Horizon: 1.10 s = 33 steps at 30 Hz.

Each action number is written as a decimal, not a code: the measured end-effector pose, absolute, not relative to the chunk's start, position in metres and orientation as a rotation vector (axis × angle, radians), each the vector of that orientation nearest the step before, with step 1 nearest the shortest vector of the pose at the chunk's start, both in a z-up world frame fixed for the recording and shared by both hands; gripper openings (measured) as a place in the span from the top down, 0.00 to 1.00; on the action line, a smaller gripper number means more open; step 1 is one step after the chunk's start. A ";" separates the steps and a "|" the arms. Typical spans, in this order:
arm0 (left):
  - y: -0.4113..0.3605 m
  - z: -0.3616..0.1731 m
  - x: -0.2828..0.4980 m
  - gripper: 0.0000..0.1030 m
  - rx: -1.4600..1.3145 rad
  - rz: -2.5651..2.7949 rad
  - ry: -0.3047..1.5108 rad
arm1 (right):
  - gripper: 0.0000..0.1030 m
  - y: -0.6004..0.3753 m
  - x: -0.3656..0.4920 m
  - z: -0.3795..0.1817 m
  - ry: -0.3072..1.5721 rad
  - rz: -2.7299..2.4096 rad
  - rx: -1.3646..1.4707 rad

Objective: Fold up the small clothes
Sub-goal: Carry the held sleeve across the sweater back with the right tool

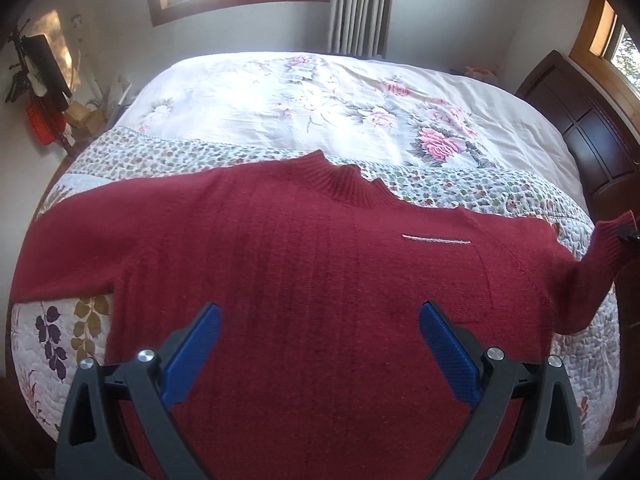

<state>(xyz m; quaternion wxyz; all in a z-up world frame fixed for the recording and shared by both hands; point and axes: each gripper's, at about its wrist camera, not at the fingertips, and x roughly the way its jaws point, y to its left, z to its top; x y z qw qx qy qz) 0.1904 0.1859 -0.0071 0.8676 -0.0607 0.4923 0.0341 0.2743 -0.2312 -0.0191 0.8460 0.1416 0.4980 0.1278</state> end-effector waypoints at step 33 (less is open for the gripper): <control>0.146 -0.046 0.240 0.04 -0.201 -0.094 1.180 | 0.51 -0.157 0.257 -0.037 1.162 0.488 0.352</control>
